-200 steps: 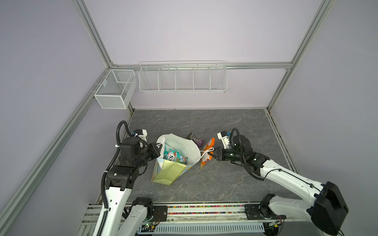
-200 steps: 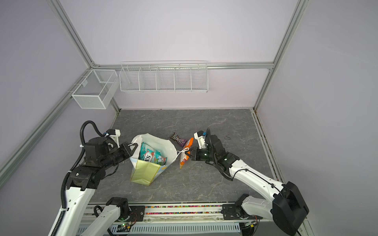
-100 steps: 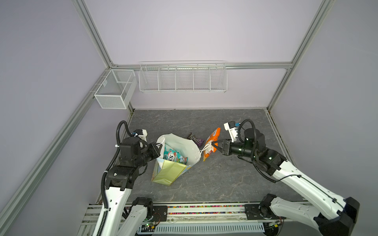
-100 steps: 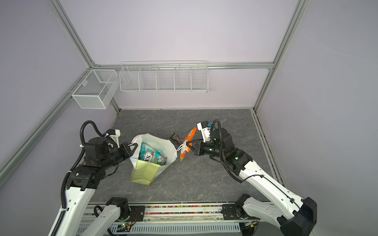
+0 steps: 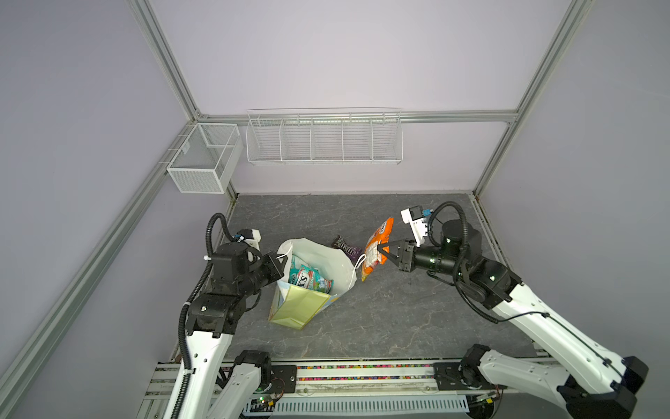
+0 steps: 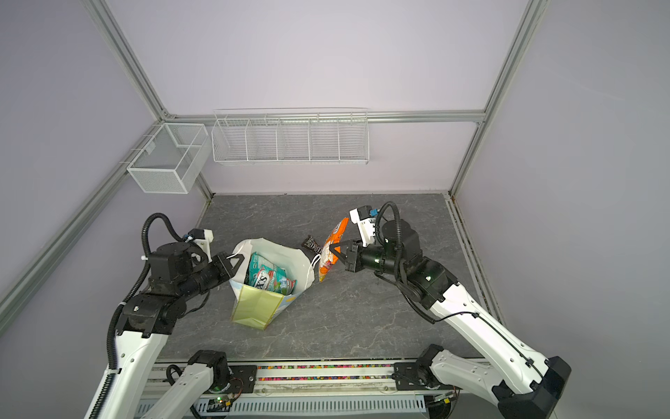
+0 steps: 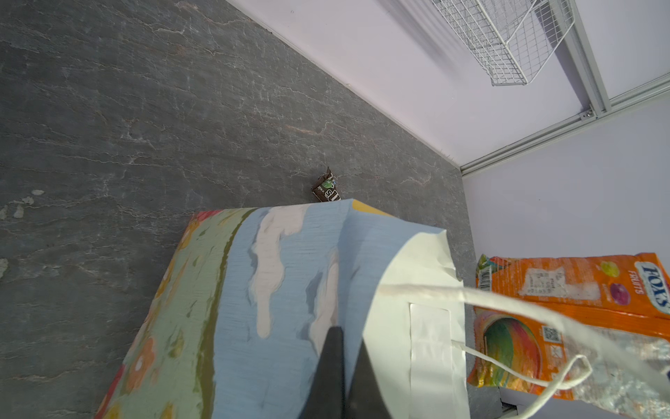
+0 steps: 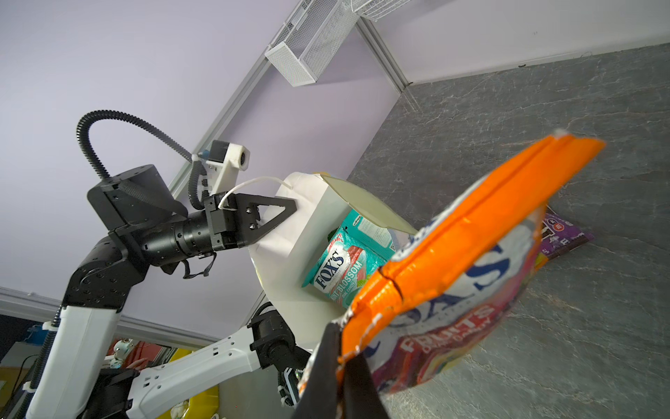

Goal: Place the snacks into the paper bag
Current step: Place the snack in the paper bag.

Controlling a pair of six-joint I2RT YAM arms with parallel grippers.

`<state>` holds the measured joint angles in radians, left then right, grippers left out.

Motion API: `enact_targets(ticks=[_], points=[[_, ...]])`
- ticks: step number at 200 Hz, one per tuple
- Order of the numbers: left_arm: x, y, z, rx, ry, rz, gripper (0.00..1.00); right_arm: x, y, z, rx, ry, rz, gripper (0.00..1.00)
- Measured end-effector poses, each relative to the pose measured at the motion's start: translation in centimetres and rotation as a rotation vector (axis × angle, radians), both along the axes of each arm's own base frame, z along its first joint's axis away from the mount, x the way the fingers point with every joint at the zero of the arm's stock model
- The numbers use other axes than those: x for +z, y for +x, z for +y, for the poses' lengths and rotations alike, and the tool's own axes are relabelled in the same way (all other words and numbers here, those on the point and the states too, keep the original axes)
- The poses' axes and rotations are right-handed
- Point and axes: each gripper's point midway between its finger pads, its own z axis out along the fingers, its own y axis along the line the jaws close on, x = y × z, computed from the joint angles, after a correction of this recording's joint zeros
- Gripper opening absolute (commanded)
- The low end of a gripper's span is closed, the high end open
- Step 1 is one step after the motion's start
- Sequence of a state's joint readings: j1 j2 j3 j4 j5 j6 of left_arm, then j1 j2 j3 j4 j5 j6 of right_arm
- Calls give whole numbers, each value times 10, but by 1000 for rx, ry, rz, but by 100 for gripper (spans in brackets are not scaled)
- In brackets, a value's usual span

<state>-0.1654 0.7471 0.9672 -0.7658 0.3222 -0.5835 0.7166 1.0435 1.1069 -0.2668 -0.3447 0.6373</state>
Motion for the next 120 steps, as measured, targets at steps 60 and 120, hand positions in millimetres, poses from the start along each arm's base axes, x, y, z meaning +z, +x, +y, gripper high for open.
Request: enact_targets(ticks=[60,120], points=[[0,0,0,1,0,2,0,14,-6,-1,12,10,-38,7],[0,0,1,3,2,1,0,23,-11,-4,19,11,-57,7]])
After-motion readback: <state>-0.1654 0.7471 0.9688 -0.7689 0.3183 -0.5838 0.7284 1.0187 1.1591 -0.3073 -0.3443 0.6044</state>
